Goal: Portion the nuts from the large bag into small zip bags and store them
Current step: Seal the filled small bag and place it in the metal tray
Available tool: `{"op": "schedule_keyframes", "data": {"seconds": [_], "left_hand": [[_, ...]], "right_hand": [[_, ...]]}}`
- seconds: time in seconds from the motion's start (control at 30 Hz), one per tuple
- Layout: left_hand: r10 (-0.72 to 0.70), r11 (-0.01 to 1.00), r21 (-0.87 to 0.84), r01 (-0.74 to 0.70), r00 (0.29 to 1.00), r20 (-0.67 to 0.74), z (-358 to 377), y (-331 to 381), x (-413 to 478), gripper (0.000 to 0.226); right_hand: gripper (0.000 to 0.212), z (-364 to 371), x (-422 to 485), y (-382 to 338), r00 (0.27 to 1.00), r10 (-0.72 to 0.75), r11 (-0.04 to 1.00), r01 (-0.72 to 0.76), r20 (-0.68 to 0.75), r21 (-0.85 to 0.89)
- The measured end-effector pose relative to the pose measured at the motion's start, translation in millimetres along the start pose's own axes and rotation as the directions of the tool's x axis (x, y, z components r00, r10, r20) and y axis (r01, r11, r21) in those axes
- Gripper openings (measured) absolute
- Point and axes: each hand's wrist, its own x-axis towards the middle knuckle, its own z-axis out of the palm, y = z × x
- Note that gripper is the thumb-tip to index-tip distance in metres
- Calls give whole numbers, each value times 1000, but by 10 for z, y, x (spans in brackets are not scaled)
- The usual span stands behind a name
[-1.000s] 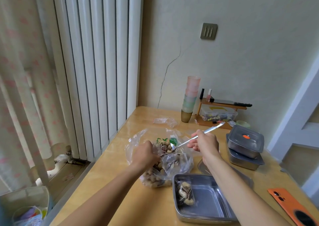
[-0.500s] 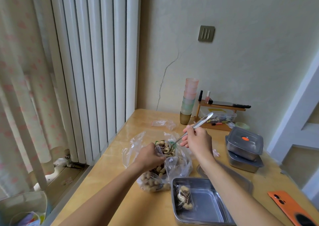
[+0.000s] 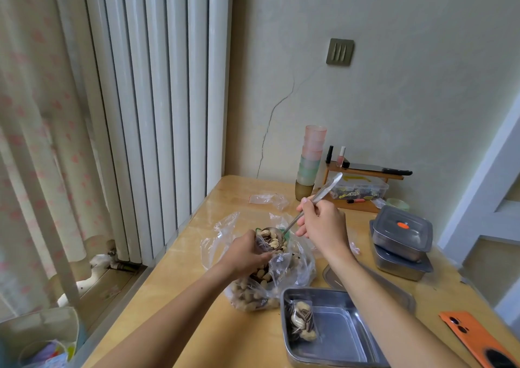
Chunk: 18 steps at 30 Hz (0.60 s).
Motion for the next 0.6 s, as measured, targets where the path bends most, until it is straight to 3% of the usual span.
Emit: {"op": "schedule_keyframes", "data": {"seconds": [0.13, 0.33, 0.6], "left_hand": [[17, 996, -90, -18, 1000, -15, 3, 28, 23, 49], [-55, 924, -381, 19, 995, -84, 26, 32, 64, 51], [-62, 888, -460, 1, 991, -116, 101, -10, 37, 40]], "right_hand": [[36, -14, 31, -136, 980, -197, 977, 199, 32, -78], [24, 10, -6, -188, 818, -557, 810, 573, 145, -121], [26, 112, -31, -94, 774, -627, 764, 633, 84, -125]]}}
